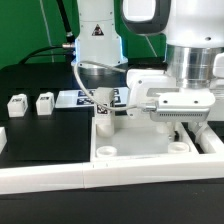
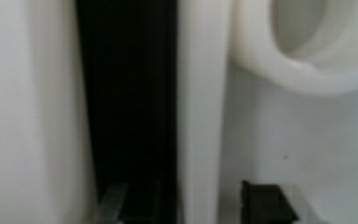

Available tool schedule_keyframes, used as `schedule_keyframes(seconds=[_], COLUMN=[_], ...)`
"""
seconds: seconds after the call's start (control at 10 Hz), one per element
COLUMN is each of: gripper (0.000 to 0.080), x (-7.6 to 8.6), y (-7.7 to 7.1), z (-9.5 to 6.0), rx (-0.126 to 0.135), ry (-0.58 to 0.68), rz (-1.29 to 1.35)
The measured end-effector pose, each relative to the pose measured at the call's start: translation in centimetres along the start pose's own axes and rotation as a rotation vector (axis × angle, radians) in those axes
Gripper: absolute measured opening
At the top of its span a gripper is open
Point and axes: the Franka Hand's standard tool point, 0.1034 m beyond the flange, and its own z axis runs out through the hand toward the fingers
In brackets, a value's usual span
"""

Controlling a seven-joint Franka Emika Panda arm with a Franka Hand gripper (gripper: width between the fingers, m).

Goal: Assemble square table

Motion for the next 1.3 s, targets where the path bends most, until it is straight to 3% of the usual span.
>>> schedule_keyframes(seconds=[0.1,0.2,0.3,0.4,0.5,1.0,1.1,1.3], gripper=[0.0346,0.0346,0.0551,0.0551,0.0628,0.0648,0.0648,0.0648], x=[-0.1,-0.2,-0.2,-0.3,-0.3,-0.3,-0.9,-2.2], y=[-0.7,-1.4,-1.9,-2.3,-2.4,-2.5,-2.4,-4.0], z=[0.1,0.2,0.2,0.3,0.3,0.3,-1.6,-7.2], rx=[0.01,0.019,0.026,0.029,0.031,0.031,0.052,0.108], ry=[0.003,0.005,0.006,0.006,0.006,0.006,-0.002,-0.047], rz=[0.008,0.014,0.02,0.024,0.026,0.03,0.062,0.107])
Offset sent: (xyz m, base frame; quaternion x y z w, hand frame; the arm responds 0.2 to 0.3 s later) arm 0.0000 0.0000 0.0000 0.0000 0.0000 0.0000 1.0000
